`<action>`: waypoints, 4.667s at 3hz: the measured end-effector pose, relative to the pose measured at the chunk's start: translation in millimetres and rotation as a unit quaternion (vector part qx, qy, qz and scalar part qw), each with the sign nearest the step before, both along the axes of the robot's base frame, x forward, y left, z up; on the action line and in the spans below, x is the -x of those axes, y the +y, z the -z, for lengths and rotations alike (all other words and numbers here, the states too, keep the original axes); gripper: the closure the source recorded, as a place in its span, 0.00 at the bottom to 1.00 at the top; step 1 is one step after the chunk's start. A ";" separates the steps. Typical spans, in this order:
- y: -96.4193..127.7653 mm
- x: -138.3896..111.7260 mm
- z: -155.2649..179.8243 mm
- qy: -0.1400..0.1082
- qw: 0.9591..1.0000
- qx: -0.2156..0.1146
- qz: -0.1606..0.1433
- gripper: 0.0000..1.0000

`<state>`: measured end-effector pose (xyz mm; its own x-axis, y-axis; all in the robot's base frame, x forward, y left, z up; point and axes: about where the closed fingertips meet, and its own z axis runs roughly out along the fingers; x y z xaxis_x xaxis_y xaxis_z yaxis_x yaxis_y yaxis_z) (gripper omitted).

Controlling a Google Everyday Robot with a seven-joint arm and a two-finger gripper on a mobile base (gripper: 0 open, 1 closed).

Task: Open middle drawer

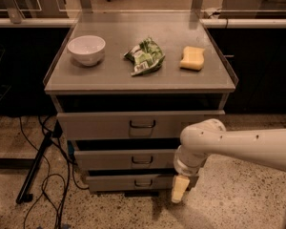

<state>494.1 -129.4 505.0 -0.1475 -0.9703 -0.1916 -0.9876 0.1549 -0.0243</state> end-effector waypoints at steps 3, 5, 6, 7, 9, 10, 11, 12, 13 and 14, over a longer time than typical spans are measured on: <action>45.9 -33.3 30.9 -0.016 0.999 -0.032 -0.028 0.00; 57.4 -61.9 53.2 -0.017 0.999 -0.023 -0.034 0.00; 63.6 -68.1 79.8 -0.002 0.999 -0.016 -0.036 0.00; 67.8 -69.8 88.1 0.002 0.999 -0.014 -0.040 0.00; 49.6 -39.7 79.0 0.024 0.999 -0.009 -0.034 0.00; 17.4 9.3 56.2 0.052 0.998 0.001 -0.019 0.00; 17.4 9.3 56.2 0.052 0.998 0.001 -0.019 0.00; 25.3 -5.5 56.1 0.039 0.999 0.004 -0.026 0.00; 36.8 -30.2 63.9 0.030 0.999 0.012 -0.037 0.00; 45.9 -48.7 75.0 0.027 0.999 0.016 -0.045 0.00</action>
Offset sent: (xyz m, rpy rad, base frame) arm 0.0301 0.0474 -0.0290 0.0812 -0.0391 0.0489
